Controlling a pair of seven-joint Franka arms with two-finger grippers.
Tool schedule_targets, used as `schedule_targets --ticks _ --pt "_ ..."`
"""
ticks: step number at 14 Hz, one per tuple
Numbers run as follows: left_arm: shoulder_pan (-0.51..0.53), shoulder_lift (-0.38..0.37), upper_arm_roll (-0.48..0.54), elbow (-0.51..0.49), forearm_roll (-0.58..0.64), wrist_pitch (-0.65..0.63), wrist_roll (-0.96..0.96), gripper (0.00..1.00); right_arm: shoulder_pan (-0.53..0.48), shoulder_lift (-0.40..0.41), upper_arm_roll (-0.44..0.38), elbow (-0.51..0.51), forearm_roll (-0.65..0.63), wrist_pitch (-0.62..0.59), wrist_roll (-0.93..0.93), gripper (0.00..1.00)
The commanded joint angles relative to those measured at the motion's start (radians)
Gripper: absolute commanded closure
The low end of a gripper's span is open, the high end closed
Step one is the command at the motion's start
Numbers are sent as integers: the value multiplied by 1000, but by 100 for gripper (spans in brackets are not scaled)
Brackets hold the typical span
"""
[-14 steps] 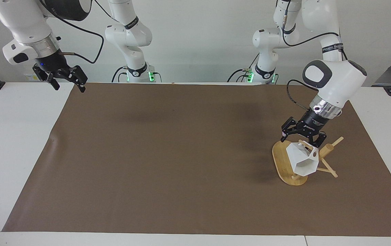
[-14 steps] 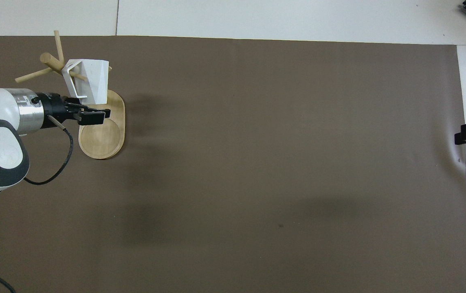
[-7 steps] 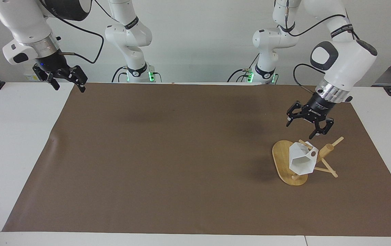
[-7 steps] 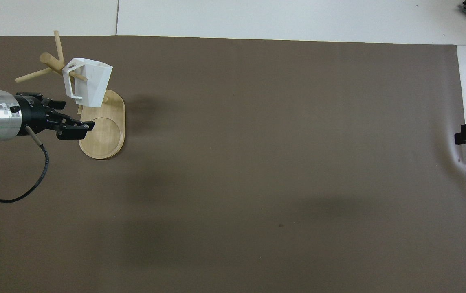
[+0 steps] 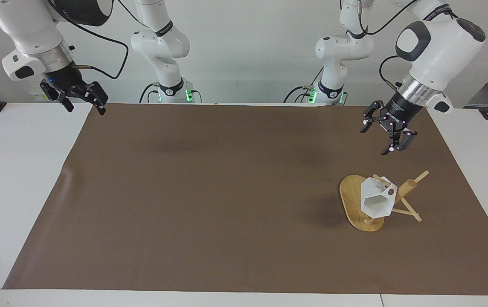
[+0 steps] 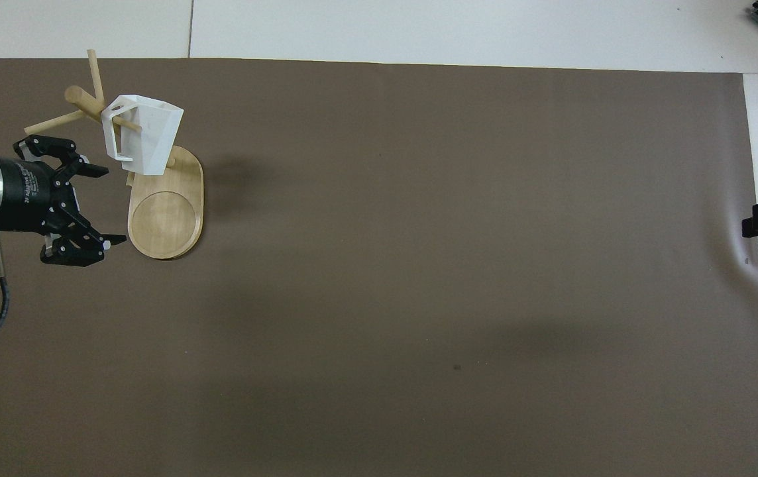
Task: Hang cup on rack
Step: 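Open the left gripper and pull it back from the cup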
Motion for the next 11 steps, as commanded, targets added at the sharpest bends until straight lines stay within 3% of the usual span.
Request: schedule_targets --ticks 1,6,11 --pt "-3 12 3 63 20 -113 268 0 0 -15 -4 -5 14 -17 -9 0" --pt "5 28 4 114 45 -157 691 0 0 -15 -1 -3 14 -17 -7 0" --pt "-6 48 3 181 155 -279 1147 0 0 -16 0 -3 15 -17 -7 0"
